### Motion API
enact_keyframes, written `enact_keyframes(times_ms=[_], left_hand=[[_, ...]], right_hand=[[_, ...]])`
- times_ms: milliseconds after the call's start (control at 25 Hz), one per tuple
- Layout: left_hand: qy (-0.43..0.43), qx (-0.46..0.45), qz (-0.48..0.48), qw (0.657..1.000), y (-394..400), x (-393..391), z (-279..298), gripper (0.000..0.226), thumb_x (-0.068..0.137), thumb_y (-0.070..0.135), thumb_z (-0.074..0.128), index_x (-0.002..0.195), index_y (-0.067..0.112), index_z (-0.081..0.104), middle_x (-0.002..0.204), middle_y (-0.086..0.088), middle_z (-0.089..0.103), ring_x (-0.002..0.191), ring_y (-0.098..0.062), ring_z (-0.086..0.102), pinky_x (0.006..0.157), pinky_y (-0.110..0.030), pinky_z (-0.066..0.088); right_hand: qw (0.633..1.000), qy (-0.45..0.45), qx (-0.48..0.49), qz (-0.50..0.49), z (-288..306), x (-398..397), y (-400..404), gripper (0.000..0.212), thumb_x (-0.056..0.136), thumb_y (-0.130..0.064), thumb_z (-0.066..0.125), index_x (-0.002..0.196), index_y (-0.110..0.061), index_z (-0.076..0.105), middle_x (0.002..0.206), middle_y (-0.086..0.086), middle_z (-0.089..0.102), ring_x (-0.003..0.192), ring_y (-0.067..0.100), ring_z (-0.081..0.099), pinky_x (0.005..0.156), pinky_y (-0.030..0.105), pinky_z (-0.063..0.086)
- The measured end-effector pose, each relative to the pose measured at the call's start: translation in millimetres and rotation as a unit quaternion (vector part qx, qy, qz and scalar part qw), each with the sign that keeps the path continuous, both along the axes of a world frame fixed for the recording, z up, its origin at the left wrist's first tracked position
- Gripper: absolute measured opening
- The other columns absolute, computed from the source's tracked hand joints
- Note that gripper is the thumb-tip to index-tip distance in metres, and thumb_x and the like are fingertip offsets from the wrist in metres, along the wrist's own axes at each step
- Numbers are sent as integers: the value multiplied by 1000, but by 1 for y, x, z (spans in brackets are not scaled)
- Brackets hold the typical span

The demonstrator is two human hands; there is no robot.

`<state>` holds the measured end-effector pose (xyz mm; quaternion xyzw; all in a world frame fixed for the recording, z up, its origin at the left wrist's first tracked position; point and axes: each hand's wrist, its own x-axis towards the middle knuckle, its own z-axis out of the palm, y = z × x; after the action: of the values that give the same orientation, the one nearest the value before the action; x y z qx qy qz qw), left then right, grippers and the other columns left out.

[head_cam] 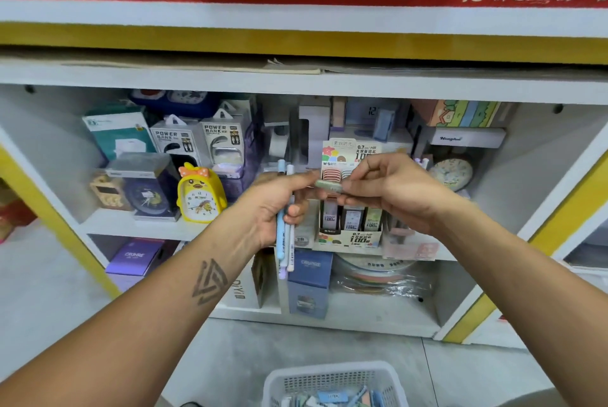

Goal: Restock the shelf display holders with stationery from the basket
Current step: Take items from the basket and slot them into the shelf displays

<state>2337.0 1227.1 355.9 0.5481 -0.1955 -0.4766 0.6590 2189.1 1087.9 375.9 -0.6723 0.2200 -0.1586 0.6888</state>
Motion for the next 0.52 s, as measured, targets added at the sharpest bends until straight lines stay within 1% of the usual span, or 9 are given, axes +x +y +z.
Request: enact_keyframes(times_ms=[40, 120, 200, 280, 360, 400, 440, 480, 520], left_hand=[[-40, 8, 15, 999, 4, 3, 1, 5, 91, 8, 65, 93, 3, 67, 83, -21, 68, 32, -8, 34, 33, -14, 22], [-122, 28, 24, 992, 14, 9, 1, 13, 90, -1, 63, 102, 3, 65, 77, -19, 70, 33, -10, 34, 35, -15, 22], [-161, 39, 22, 986, 24, 16, 1, 19, 89, -3, 64, 107, 3, 62, 63, -12, 68, 32, -10, 33, 36, -15, 22], [-159, 46, 41, 985, 34, 26, 2, 21, 87, -1, 68, 106, 1, 61, 60, -10, 68, 32, -9, 32, 35, -15, 22], [-127, 45, 76, 988, 44, 37, 3, 18, 87, 1, 68, 104, 1, 61, 69, -15, 71, 32, -8, 32, 36, -14, 23], [-106, 45, 93, 989, 47, 42, 3, 16, 88, 1, 67, 103, 1, 60, 75, -18, 72, 32, -8, 32, 36, -13, 23], [-87, 50, 104, 989, 51, 48, 2, 15, 90, 2, 65, 104, 1, 59, 80, -20, 71, 31, -8, 31, 36, -13, 22], [-72, 58, 109, 990, 54, 52, 1, 15, 91, 3, 63, 105, 2, 56, 83, -21, 69, 31, -8, 31, 35, -12, 22], [-59, 66, 108, 990, 57, 55, 0, 14, 92, 3, 61, 105, 3, 54, 83, -21, 68, 31, -8, 30, 35, -12, 22]], right_hand=[[1000, 9, -11, 15, -1, 4, 6, 11, 83, 6, 73, 90, 2, 66, 97, 30, 72, 86, 31, 74, 81, 32, 62], [996, 28, -76, 27, -4, 14, 16, 16, 82, 7, 74, 94, 2, 67, 101, 34, 69, 83, 30, 71, 85, 37, 60], [979, 52, -190, 45, -4, 25, 26, 23, 80, 6, 77, 98, -2, 66, 98, 33, 68, 75, 23, 62, 77, 37, 53], [957, 70, -270, 79, -1, 37, 35, 33, 79, -1, 80, 105, -11, 64, 90, 25, 70, 65, 15, 55, 66, 31, 47], [952, 65, -285, 93, -2, 49, 41, 47, 82, -6, 79, 120, -25, 60, 73, 14, 66, 58, 10, 53, 59, 24, 46], [953, 56, -284, 90, -3, 54, 43, 52, 84, -6, 77, 127, -29, 58, 65, 5, 61, 56, 9, 54, 57, 21, 45], [954, 49, -286, 77, -5, 60, 45, 51, 87, -6, 74, 130, -28, 58, 60, -3, 61, 55, 9, 57, 56, 18, 46], [956, 45, -287, 53, -7, 65, 44, 44, 91, -5, 71, 129, -23, 61, 61, -5, 64, 57, 11, 63, 57, 18, 50], [959, 43, -281, 22, -10, 69, 43, 35, 93, -6, 68, 126, -17, 64, 66, -1, 70, 62, 15, 69, 61, 20, 55]])
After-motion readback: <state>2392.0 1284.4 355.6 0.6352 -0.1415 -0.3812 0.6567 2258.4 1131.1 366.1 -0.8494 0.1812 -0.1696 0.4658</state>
